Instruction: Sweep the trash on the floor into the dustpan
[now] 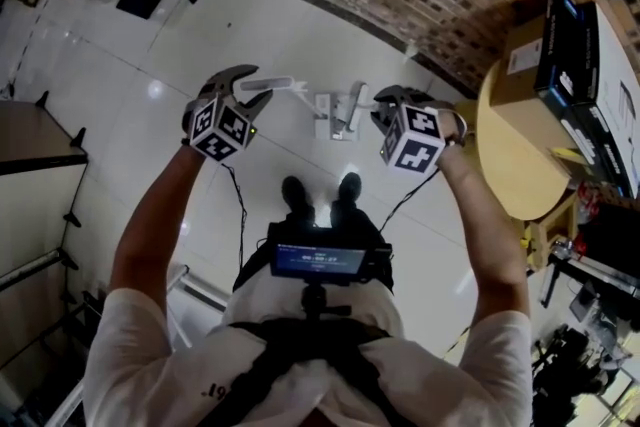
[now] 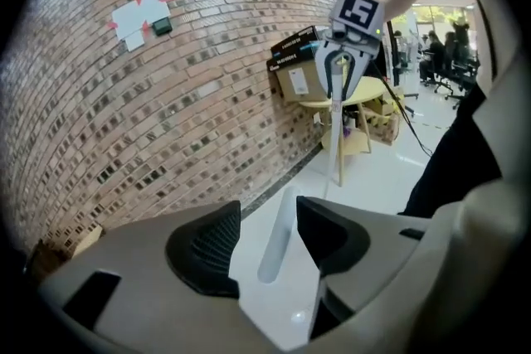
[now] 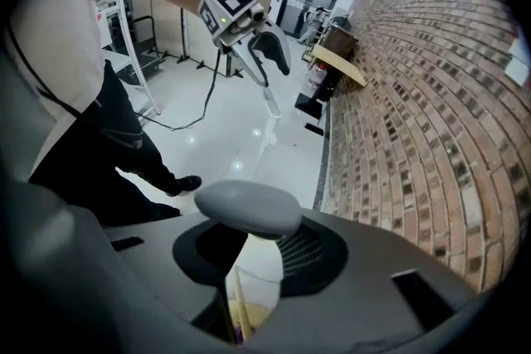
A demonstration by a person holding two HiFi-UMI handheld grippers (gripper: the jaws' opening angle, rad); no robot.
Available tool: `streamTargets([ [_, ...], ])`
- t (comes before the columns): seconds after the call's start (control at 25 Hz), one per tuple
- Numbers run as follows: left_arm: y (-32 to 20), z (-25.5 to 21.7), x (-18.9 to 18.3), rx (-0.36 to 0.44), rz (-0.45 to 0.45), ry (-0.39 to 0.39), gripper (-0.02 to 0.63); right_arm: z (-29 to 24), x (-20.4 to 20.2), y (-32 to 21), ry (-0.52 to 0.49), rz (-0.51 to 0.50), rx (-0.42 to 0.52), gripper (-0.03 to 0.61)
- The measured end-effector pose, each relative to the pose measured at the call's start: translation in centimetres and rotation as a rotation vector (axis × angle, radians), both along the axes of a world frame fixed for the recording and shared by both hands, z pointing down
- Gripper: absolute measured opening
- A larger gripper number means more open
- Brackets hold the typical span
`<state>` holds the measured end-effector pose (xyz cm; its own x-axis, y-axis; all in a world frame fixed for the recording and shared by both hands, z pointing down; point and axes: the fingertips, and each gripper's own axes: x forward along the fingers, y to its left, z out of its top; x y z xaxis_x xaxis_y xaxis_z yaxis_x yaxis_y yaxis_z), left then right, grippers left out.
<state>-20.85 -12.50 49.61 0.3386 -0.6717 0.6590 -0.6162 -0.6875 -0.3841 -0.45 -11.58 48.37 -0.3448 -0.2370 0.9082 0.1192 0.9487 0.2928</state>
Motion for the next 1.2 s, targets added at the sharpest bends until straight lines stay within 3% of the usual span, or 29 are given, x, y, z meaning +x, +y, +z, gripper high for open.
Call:
streamTargets([
  [0.28,-0.9,5.6,-1.1,-0.158,0.035,-0.122,0.221,-0.2,-3.7,-0.1,0.013,-0.112,-0.031,0.095],
  [0.52,-0.8,7.9,-0.3,-0.250,0.088,-0.169,0.221,0.0,-6.1,0.0,0.015,-0.156,-0.058,0.094],
  [0.8,-1.4,9.0,0.8,-0.251,0.131,-0.215,0.215,0.3,-9.8,-1.4,-0.012,-0.143,-0.101,0.094],
  [0.92,-1.3,9.4,1.1,-0.258,0.160,-0.238,0.130,0.5,-12.0,-1.9,-0.045,-0.096,-0.142,0.094],
  [1.04,-0.8,10.2,1.6,-0.265,0.177,-0.235,0.090,0.9,-13.7,-2.2,-0.056,-0.026,-0.200,0.094],
  [1.2,-1.2,10.5,2.2,-0.250,0.172,-0.224,0.054,1.6,-14.6,-1.4,-0.032,-0.024,-0.259,0.094],
])
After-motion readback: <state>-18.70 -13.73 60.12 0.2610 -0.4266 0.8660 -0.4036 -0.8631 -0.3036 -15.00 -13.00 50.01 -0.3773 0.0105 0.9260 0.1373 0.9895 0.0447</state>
